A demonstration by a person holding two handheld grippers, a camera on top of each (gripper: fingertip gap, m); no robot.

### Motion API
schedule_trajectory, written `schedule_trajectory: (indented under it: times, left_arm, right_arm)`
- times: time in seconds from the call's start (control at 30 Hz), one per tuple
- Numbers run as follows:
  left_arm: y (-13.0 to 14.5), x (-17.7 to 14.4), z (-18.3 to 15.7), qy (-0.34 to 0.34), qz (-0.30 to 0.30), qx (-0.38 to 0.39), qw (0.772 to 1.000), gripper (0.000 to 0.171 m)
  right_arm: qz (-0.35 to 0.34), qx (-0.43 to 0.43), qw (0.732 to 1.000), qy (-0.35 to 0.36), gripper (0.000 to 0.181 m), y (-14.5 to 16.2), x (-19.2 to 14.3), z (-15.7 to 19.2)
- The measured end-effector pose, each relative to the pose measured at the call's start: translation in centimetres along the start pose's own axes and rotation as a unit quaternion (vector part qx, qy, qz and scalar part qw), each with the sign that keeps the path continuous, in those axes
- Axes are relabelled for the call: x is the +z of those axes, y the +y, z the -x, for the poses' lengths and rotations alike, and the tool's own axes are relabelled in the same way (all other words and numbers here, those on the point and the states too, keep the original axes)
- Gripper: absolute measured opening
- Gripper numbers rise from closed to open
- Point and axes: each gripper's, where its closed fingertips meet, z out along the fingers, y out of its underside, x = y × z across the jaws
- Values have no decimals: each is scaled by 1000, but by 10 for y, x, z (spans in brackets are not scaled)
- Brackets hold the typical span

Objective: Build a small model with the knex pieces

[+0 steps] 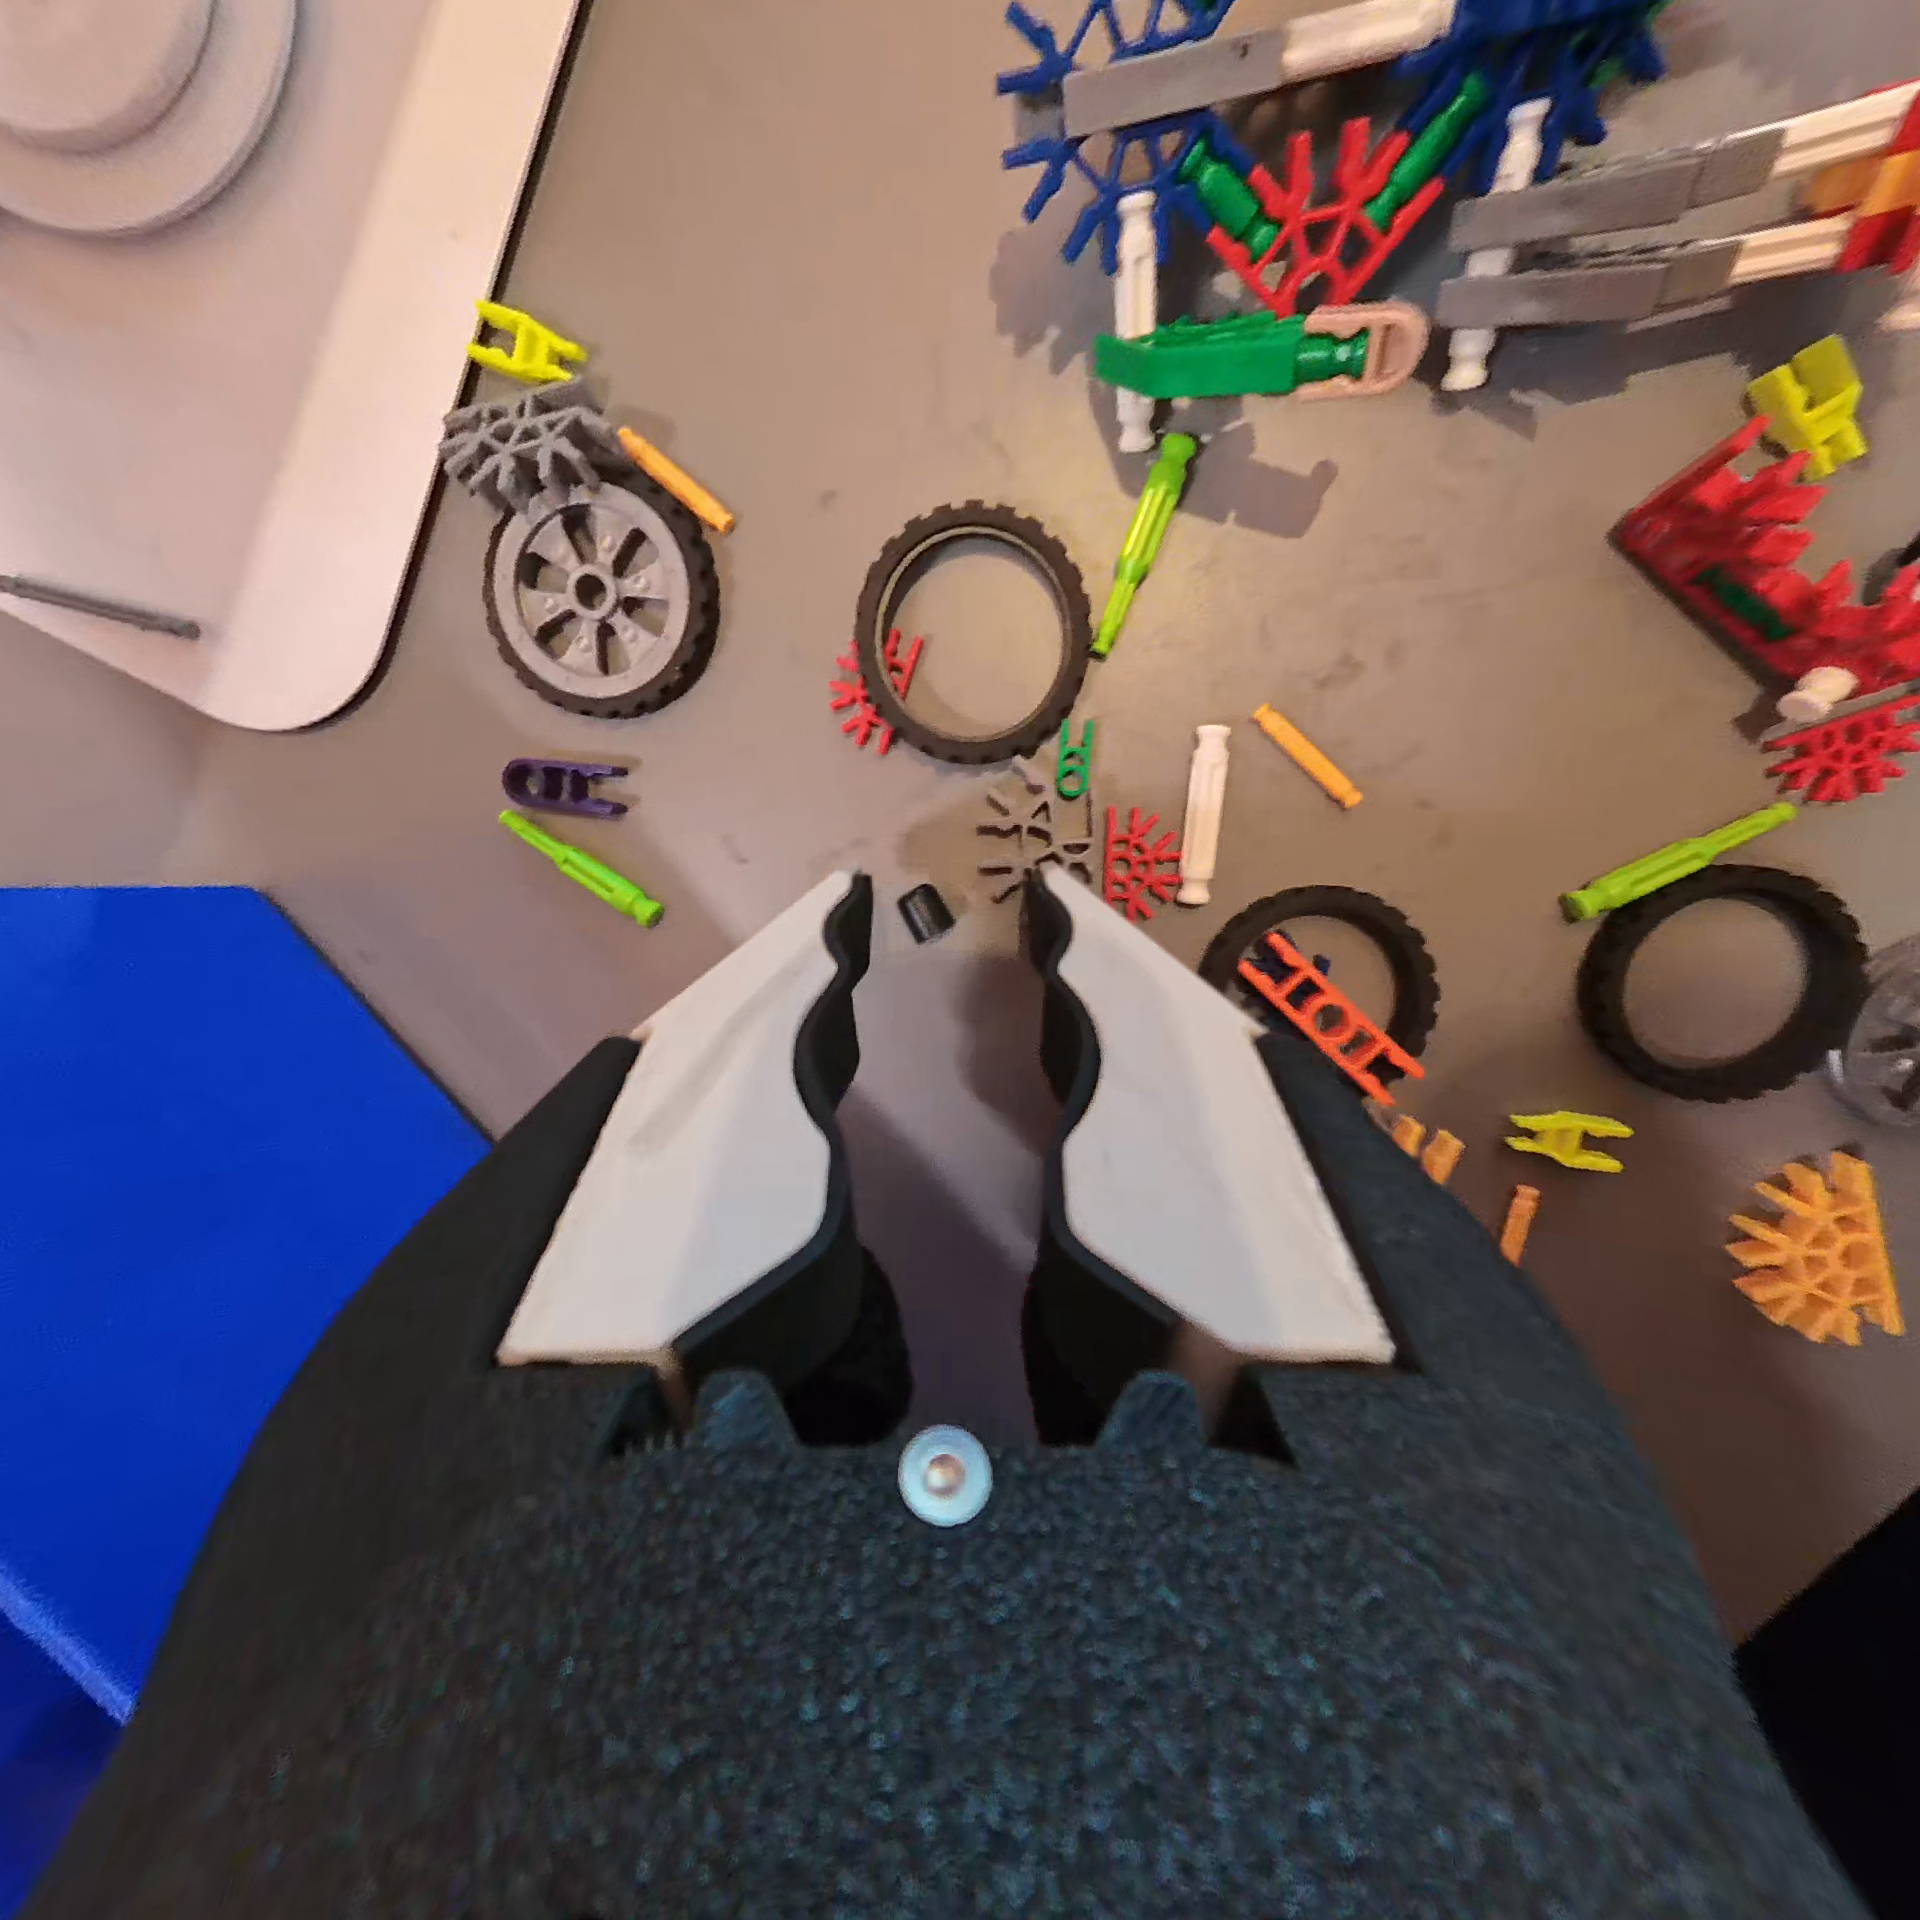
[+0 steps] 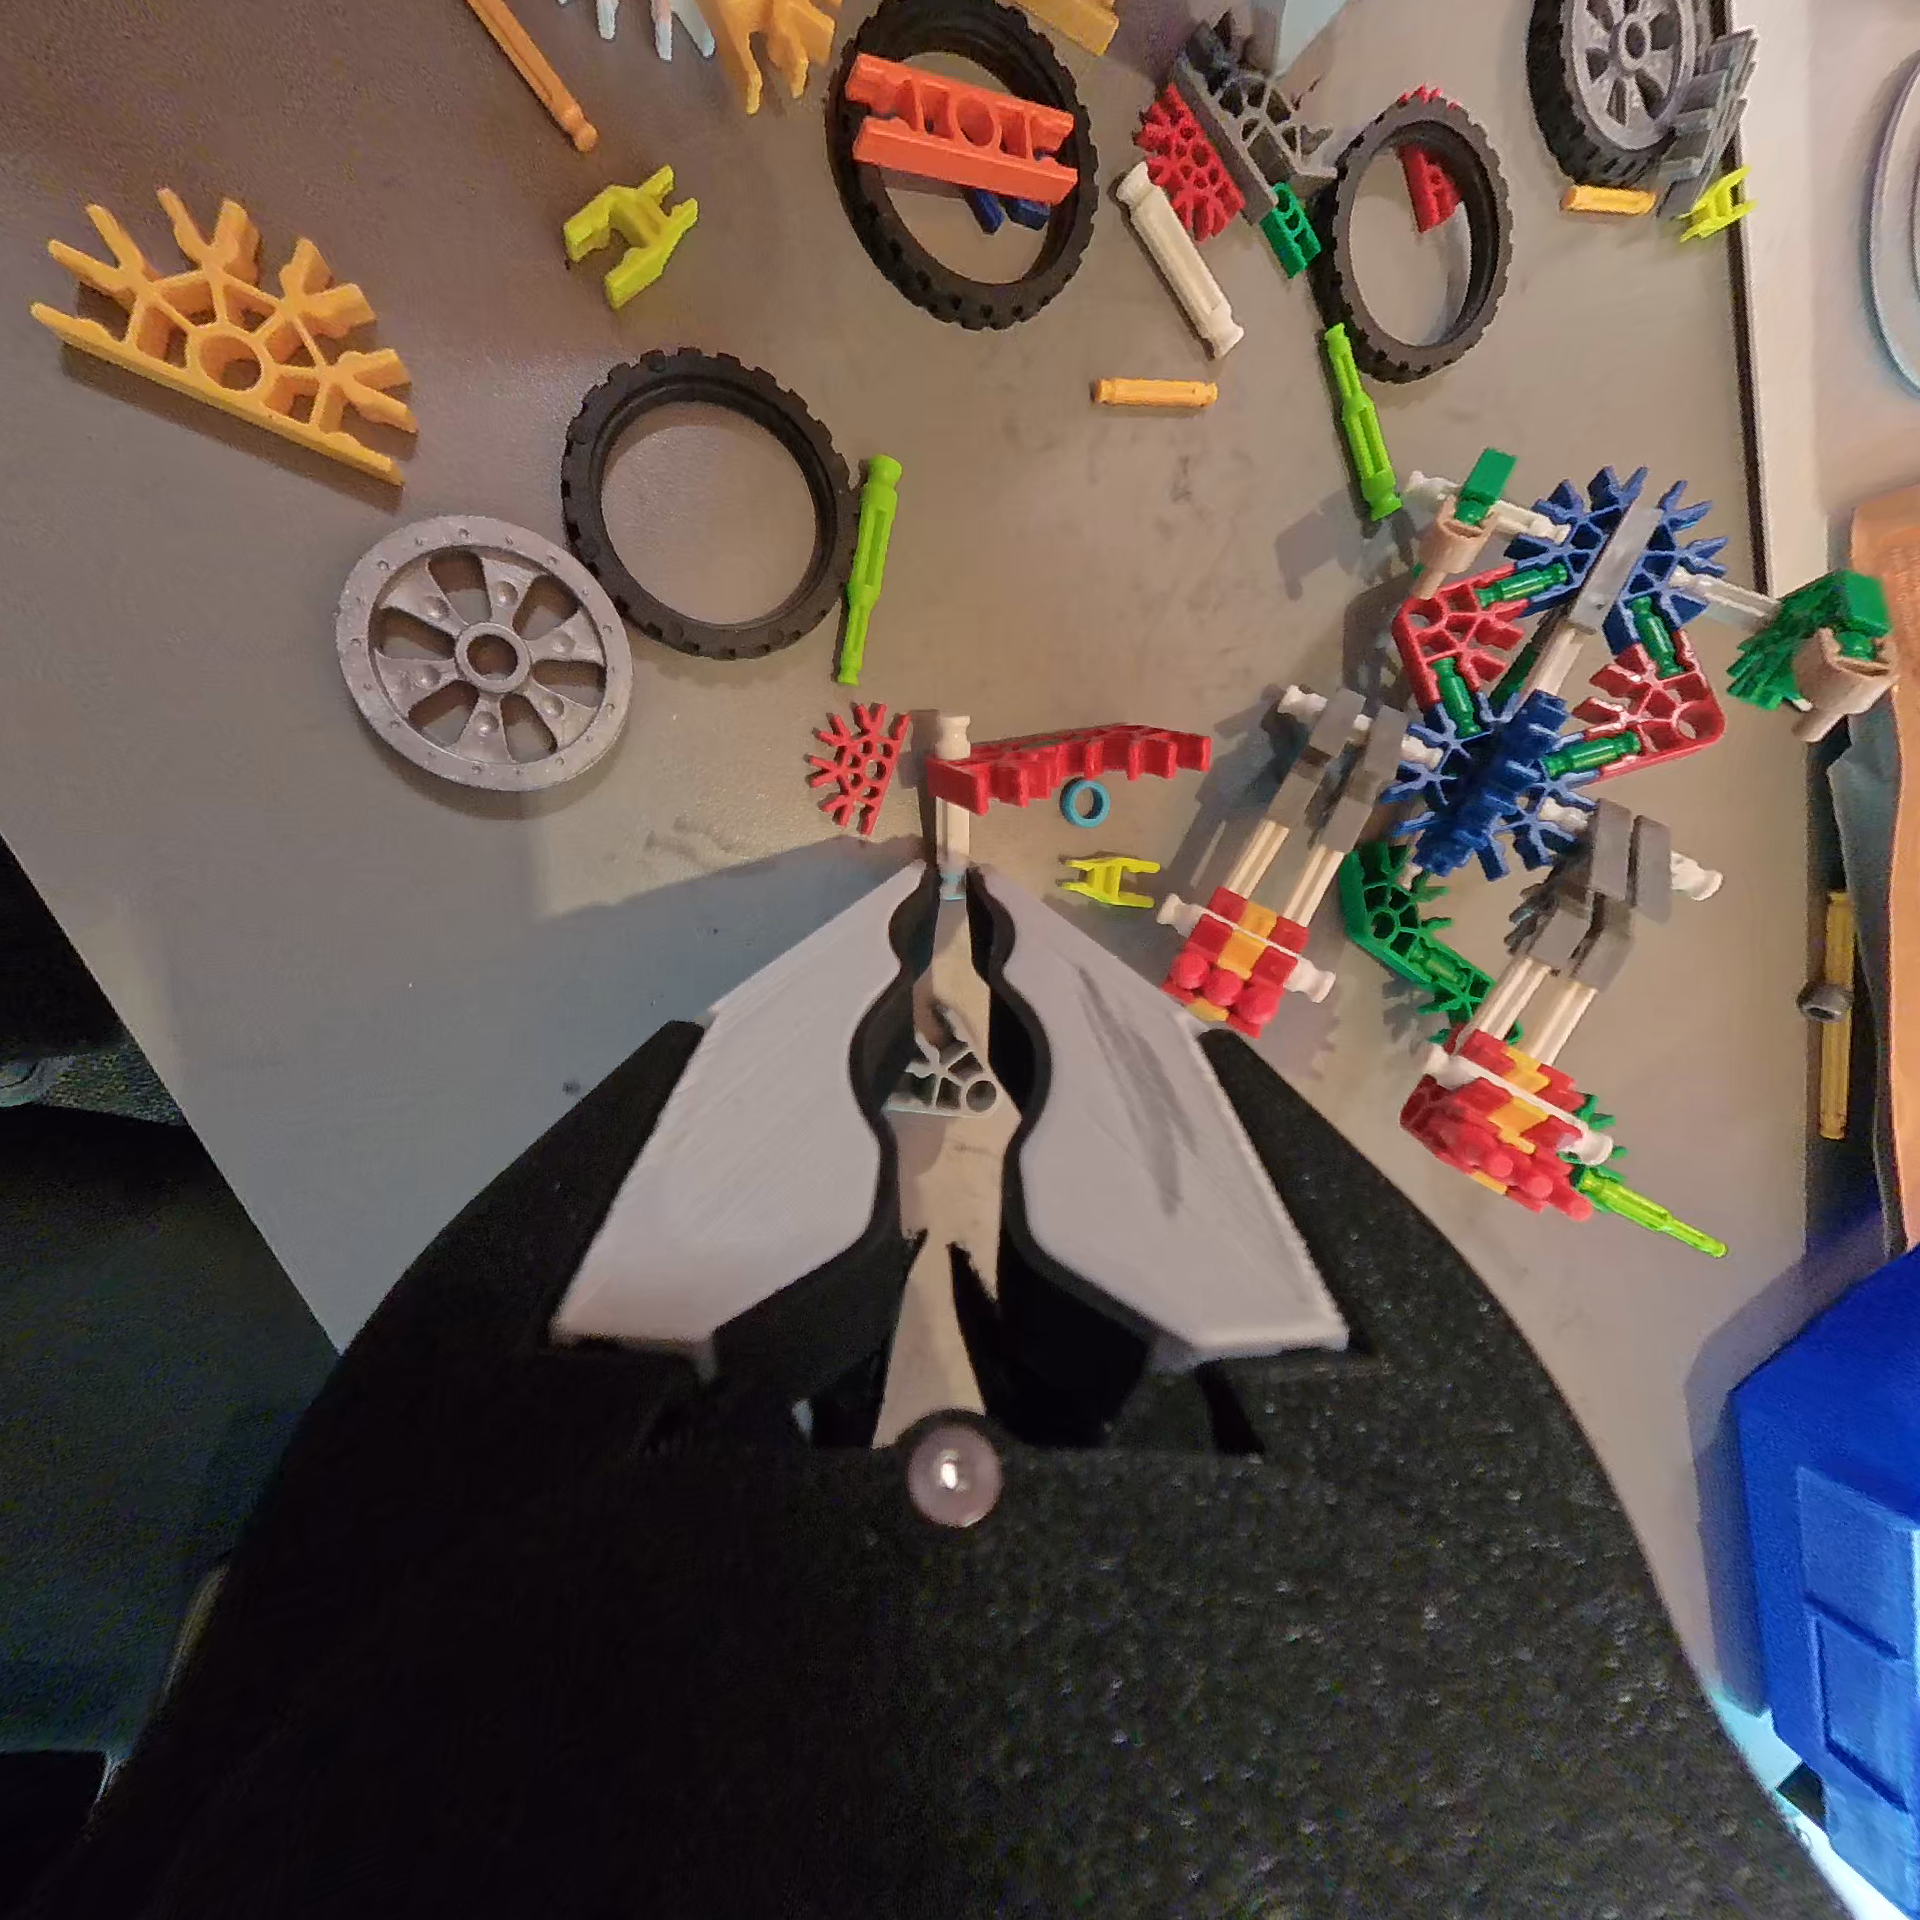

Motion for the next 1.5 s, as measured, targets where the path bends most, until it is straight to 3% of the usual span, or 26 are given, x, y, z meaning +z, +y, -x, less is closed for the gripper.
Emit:
schedule_trajectory:
  times: [0.27, 0.5, 0.7, 1.0, 1.2, 1.5]
  left_arm:
    - [6, 3, 2, -8, 15, 0, 1000, 11]
    - [4, -4, 4, -19, -9, 7, 1000, 0]
    - [-24, -25, -32, 73, -86, -22, 993, 0]
    - [0, -12, 2, -16, -20, 13, 1000, 9]
    - [19, -3, -7, 7, 46, 51, 998, 20]
    - [24, 0, -7, 19, 68, 58, 996, 14]
  right_arm:
    - [-1, 2, 1000, 4, 5, 0, 0, 0]
    - [-1, 9, 1000, 6, 5, 0, 0, 0]
    - [1, 16, 1000, 8, 5, 1, 0, 0]
    - [-1, 20, 1000, 12, 5, 1, -1, 1]
    - [-3, 21, 1000, 10, 5, 2, -1, 1]
    - [-5, 25, 1000, 10, 5, 2, -1, 1]
